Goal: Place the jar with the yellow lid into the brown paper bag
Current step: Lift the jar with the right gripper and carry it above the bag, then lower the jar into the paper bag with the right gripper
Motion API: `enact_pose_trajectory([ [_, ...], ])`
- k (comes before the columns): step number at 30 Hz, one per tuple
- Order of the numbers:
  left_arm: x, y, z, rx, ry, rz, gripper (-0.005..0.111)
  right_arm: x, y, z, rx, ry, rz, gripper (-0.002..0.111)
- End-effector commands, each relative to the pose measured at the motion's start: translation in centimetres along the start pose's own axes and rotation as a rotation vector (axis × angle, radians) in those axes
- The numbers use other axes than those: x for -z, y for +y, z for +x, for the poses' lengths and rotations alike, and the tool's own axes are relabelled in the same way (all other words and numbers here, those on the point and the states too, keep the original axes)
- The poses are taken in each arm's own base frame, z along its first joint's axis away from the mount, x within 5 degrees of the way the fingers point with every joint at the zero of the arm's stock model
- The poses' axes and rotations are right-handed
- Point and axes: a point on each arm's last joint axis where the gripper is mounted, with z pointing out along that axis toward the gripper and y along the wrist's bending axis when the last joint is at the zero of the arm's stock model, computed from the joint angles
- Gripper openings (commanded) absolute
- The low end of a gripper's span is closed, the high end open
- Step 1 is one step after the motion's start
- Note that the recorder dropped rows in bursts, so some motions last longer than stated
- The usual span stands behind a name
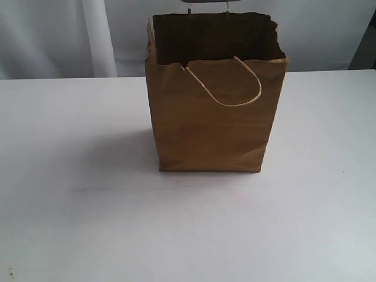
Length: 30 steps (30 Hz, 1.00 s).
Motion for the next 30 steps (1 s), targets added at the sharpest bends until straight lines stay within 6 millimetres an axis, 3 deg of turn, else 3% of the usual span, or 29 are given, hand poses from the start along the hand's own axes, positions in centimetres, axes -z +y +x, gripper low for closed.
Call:
enact_pose_trajectory([
  [1, 0.0, 0.0, -0.2, 0.007, -0.011, 0.006, 0.001, -1.8, -1.4, 0.5, -0.039, 0.021, -0.017, 0.0],
  [5, 0.0, 0.0, -0.2, 0.007, -0.011, 0.006, 0.001, -3.7, -1.4, 1.6, -0.039, 0.059, -0.015, 0.0],
  [22, 0.0, 0.0, -0.2, 0.007, -0.011, 0.006, 0.001, -10.0, 2.7, 7.8, -0.046, 0.285, -0.068, 0.0],
  [30, 0.0, 0.0, -0.2, 0.007, -0.011, 0.006, 0.001, -12.3, 2.2, 10.8, -0.041, 0.434, -0.05, 0.0],
])
